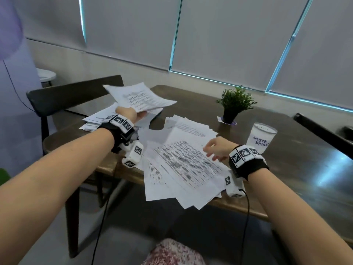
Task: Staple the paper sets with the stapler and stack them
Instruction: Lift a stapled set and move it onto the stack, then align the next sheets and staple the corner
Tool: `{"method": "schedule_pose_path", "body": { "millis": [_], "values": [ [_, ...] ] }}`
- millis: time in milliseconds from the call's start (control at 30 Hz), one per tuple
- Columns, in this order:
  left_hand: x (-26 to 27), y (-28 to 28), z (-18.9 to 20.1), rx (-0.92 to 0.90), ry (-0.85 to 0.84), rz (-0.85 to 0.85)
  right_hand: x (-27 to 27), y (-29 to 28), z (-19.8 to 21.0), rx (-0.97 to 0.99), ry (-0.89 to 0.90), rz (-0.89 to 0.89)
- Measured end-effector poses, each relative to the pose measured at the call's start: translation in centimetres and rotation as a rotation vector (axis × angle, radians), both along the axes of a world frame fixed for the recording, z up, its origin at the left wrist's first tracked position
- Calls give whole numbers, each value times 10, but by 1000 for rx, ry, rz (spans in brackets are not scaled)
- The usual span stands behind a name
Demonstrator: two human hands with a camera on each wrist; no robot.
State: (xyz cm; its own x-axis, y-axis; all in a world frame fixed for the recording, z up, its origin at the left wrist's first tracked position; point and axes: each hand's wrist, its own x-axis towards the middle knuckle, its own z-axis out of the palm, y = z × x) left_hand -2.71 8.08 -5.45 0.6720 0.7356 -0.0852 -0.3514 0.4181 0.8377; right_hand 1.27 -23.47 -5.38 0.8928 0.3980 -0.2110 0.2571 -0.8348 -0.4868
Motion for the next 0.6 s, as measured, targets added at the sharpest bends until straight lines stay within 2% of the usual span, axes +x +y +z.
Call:
{"method": "schedule_pose_path", "body": {
  "millis": [67, 133, 167, 200, 233, 367, 433, 600],
  "values": [
    [12, 33, -19, 185, 182, 4, 3, -1, -4, -115, -3, 24],
    [14, 56, -31, 598, 498, -35, 7, 0, -7, -193, 15, 44],
    [11, 62, -35, 869, 663, -48, 7, 2, -8, -224, 34, 55],
    [11, 68, -38, 1085, 774, -77, 8, 4, -8, -246, 47, 63],
    [9, 69, -39, 1209, 881, -140, 9, 6, -9, -266, 52, 68],
    [8, 80, -49, 1390, 986, -313, 10, 15, -7, -341, 23, 94],
    [13, 86, -54, 1476, 971, -326, 11, 18, -6, -373, 14, 103],
    [27, 108, -66, 1512, 1107, -289, 11, 24, -3, -403, 28, 110]
  ]
}}
